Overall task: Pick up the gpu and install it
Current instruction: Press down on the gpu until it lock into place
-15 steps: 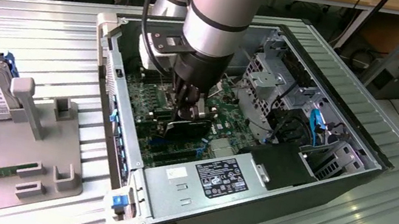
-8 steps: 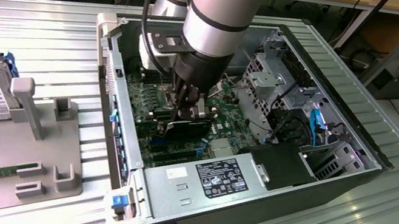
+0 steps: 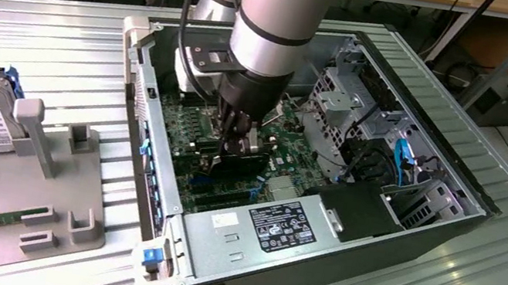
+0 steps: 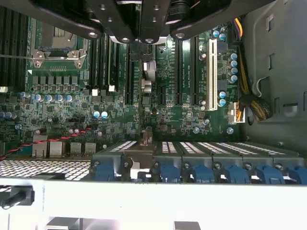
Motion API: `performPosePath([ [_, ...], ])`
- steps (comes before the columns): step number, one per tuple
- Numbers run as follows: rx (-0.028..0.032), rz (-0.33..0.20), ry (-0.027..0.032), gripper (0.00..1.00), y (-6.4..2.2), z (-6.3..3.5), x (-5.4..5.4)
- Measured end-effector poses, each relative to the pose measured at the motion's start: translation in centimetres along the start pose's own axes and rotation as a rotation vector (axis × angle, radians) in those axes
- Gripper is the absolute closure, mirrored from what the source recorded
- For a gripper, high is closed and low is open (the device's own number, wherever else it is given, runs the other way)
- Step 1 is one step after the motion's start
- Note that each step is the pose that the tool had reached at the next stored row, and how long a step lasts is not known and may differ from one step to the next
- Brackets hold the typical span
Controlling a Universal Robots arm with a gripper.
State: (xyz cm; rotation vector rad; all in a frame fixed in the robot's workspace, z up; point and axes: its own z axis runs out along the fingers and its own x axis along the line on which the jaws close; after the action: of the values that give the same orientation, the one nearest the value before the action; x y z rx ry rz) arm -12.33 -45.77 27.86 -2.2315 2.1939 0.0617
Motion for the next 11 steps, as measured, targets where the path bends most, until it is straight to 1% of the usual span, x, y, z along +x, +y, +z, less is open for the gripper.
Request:
performPosePath([
  [2, -0.0001, 0.0, 0.0009, 0.89, 0.01, 0.1, -0.24],
  [5, -0.0002, 0.0, 0.0052, 0.89, 0.0, 0.12, -0.59],
  [11, -0.0003, 0.0, 0.0122, 0.89, 0.03, 0.36, -0.64],
])
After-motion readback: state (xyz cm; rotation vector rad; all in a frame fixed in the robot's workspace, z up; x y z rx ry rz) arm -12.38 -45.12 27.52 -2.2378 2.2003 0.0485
